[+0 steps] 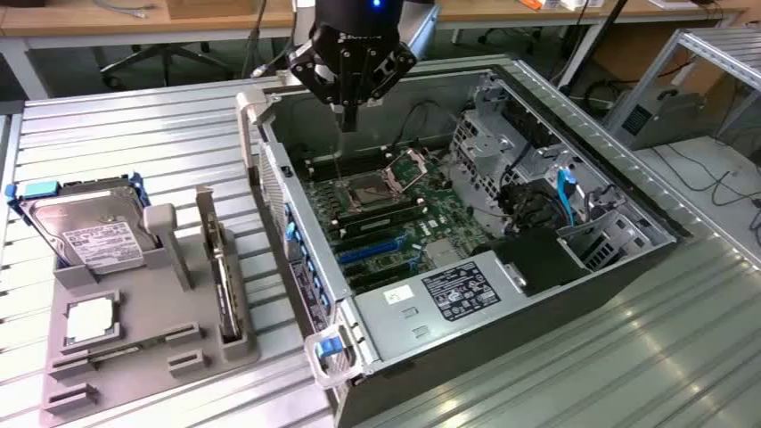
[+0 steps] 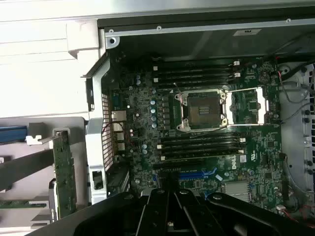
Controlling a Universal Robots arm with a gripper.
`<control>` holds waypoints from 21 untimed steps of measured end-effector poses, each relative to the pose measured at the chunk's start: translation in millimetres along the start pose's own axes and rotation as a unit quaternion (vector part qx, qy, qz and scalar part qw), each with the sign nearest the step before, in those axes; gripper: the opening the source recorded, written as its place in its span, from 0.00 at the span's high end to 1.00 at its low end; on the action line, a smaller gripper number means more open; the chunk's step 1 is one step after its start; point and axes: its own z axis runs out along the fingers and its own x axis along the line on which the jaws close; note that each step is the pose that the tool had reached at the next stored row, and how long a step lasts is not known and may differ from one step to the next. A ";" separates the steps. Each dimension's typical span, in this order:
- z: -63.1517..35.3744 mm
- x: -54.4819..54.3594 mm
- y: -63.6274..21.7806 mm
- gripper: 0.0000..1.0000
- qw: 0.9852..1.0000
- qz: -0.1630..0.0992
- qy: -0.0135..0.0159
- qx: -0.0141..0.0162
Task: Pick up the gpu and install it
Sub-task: 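Reach for the gpu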
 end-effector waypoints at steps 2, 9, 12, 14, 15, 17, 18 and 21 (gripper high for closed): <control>0.0 0.0 0.0 0.89 1.000 0.000 0.000 0.000; 0.0 0.0 0.0 0.89 1.000 0.000 0.000 0.000; 0.0 0.0 0.0 0.89 1.000 0.000 0.000 0.000; 0.0 0.0 0.0 0.89 1.000 0.000 0.000 0.000; 0.0 0.4 0.0 0.89 1.000 0.000 0.000 0.000; -0.1 3.2 -0.2 0.89 1.000 0.000 0.000 0.000; -0.1 4.4 -0.3 0.89 1.000 0.000 0.000 0.000; -0.3 9.7 -0.7 0.89 1.000 0.000 0.000 0.000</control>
